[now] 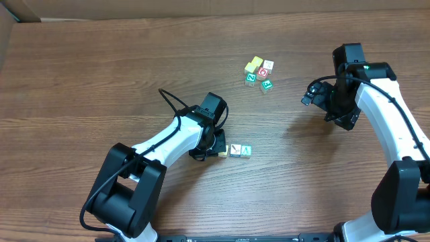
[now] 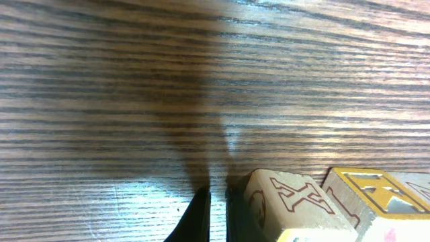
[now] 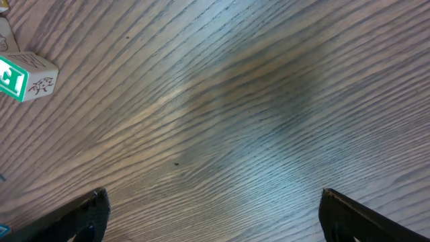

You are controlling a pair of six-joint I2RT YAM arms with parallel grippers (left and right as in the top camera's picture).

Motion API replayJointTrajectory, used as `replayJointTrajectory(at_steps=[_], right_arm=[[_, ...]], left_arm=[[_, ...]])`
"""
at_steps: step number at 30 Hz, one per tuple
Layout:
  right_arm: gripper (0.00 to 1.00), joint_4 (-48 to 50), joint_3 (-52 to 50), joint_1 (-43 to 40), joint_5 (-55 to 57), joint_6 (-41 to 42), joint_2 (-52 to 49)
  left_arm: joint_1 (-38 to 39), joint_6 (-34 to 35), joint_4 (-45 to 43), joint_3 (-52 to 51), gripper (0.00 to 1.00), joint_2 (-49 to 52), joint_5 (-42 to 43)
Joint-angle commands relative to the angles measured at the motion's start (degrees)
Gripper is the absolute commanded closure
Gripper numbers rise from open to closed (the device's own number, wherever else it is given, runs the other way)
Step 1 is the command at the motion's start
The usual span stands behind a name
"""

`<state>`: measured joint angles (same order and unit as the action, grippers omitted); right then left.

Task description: Flip 3 blocks

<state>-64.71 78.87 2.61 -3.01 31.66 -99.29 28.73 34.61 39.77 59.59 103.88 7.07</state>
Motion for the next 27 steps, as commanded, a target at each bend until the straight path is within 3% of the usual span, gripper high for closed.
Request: replayJointTrajectory(at_steps=[1,11,27], right_arm=[[0.0,0.1,0.7,-0.2,-0.1,-0.2,0.5],[0.0,0.1,0.7,-0.2,-0.1,-0.2,0.5],[0.0,0.1,0.7,-0.2,-0.1,-0.2,0.5]], left_arm=[[-0.5,1.2,-0.1,-0.6,0.96,-0.3,-0.1],[-0.5,5.5,-0.1,-0.6,0.96,-0.3,0.4],[-0.5,5.7,-2.4,-0.6,0.96,-0.3,2.8]])
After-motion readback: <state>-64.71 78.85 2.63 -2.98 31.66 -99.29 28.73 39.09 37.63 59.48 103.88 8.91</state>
